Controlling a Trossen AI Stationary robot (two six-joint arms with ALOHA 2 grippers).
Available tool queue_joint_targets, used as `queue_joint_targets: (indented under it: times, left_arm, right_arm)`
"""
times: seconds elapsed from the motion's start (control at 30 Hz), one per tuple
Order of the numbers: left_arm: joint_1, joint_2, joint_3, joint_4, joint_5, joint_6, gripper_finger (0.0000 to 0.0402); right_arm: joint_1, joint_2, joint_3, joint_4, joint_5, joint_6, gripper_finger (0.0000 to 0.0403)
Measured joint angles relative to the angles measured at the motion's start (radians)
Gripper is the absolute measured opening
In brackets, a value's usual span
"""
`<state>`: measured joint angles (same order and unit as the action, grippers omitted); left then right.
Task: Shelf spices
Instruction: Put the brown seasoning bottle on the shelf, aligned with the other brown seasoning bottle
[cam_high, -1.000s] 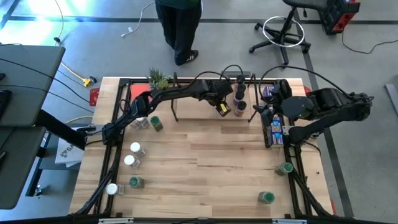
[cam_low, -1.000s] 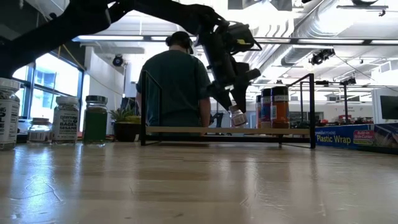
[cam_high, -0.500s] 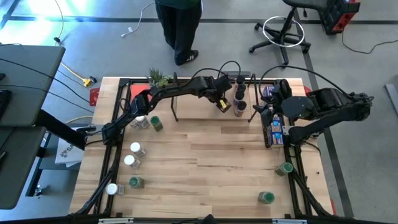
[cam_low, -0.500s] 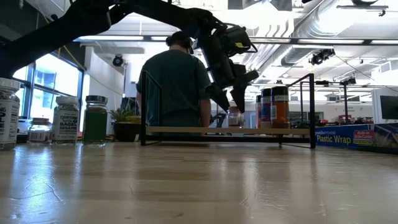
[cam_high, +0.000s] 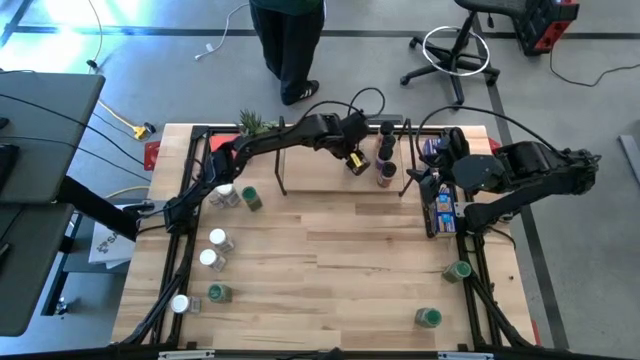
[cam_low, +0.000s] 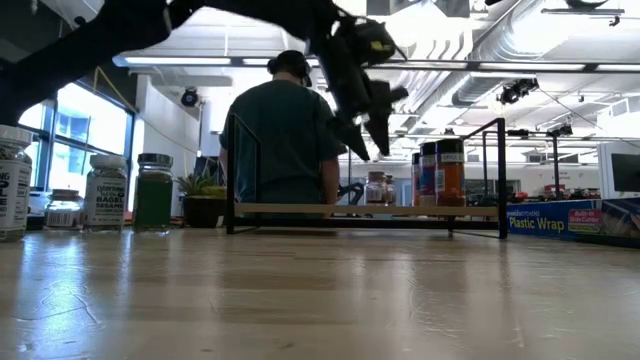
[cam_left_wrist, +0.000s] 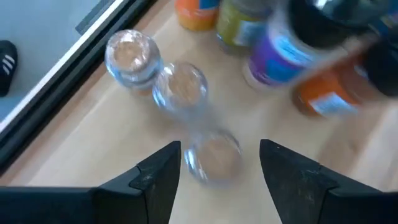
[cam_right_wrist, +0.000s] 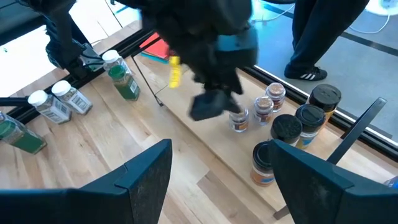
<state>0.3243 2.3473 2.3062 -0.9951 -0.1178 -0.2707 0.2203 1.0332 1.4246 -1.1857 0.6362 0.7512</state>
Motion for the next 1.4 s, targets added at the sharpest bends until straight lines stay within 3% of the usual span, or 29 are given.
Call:
queue_joint_targets:
  times: [0.17,0.37,0.63,1.0,1.2,1.4]
  left_arm:
    - [-0.011,0.006,-0.005,-0.109,-0.028,0.013,0.0210]
    - [0.006,0.052,-0.002,-0.091,-0.062,0.022,0.0176]
    - [0.002,0.067,-0.004,-0.028,-0.024,0.066,0.0136]
    - [-0.024,0.062,-0.004,-0.053,0.011,0.135,0.0131]
    - [-0.009,0.066,-0.004,-0.115,-0.048,0.125,0.0131]
    - [0.018,0.077,-0.004,-0.049,-0.050,0.091,0.0131]
  right_arm:
    - [0.000,0.000,0.000,0.000,0.011,-0.017,0.0263]
    - [0.000,0.000,0.000,0.000,0.011,-0.018,0.0263]
    - [0.000,0.000,0.000,0.000,0.011,-0.018,0.0263]
    - [0.000,0.000,0.000,0.000,0.011,-0.018,0.0263]
    - [0.000,0.000,0.000,0.000,0.011,-0.018,0.0263]
    - [0.000,0.000,0.000,0.000,0.011,-0.018,0.0263]
